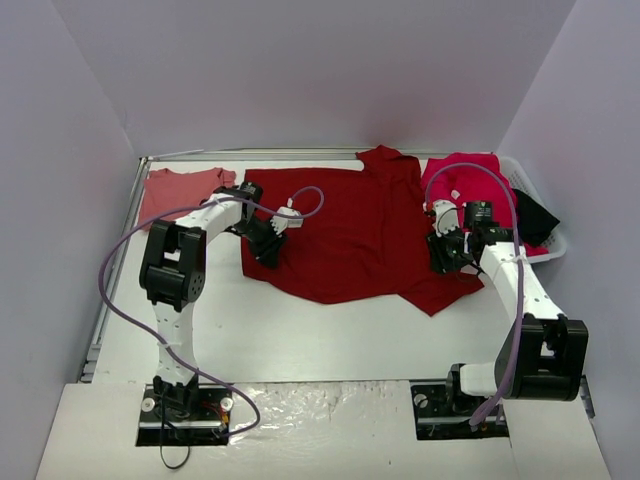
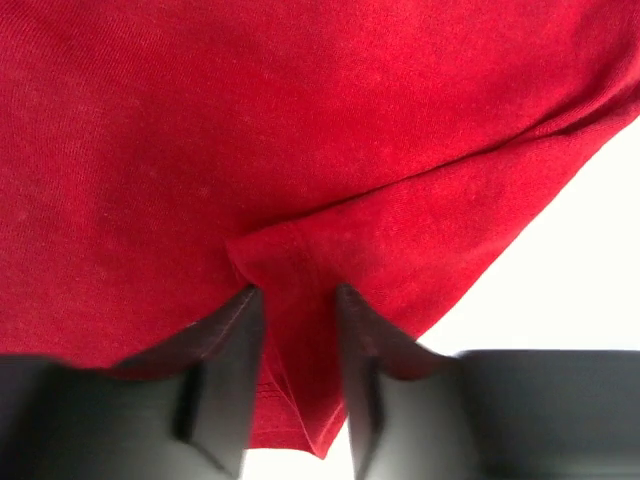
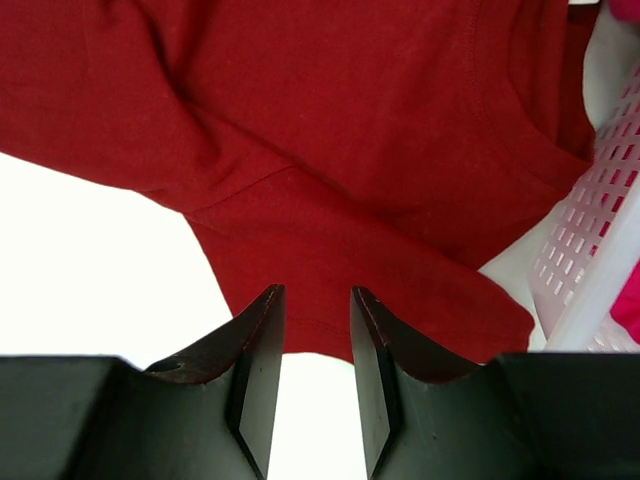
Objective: Fold and stack the t-shirts
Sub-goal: Grap the side of the flattened tshirt closest away from the robot with both arms
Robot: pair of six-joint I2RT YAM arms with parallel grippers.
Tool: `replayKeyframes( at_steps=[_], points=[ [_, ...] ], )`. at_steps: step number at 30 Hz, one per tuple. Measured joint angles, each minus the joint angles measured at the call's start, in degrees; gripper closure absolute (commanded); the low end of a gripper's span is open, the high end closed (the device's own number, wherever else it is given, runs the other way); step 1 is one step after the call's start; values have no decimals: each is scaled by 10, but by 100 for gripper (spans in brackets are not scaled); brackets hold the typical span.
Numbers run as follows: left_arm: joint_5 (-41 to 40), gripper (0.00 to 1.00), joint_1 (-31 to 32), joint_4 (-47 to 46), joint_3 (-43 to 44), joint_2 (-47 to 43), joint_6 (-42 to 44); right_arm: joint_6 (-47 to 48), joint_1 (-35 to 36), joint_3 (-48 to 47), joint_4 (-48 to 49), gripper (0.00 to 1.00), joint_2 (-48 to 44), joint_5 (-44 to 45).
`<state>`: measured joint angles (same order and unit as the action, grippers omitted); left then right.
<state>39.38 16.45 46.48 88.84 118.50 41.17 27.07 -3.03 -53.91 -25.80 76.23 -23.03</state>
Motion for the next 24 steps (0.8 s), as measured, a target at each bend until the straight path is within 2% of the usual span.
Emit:
replayKeyframes(
  at_steps=[1, 3, 12, 19, 24],
  points=[
    [0, 87, 0, 0, 0, 0, 0, 0, 0, 0, 1, 72, 3, 0],
    [4, 97, 0, 1, 0, 0, -2, 0, 0, -1, 1, 73, 9, 0],
    [58, 98, -30, 46, -5, -17, 3, -1, 0, -1, 1, 73, 11, 1],
    [73, 98, -110, 61, -98, -148, 10, -1, 0, -13, 1, 74, 17, 1],
    [73, 98, -119, 64, -149, -209, 19, 6, 0, -30, -12, 68, 41, -4]
  ],
)
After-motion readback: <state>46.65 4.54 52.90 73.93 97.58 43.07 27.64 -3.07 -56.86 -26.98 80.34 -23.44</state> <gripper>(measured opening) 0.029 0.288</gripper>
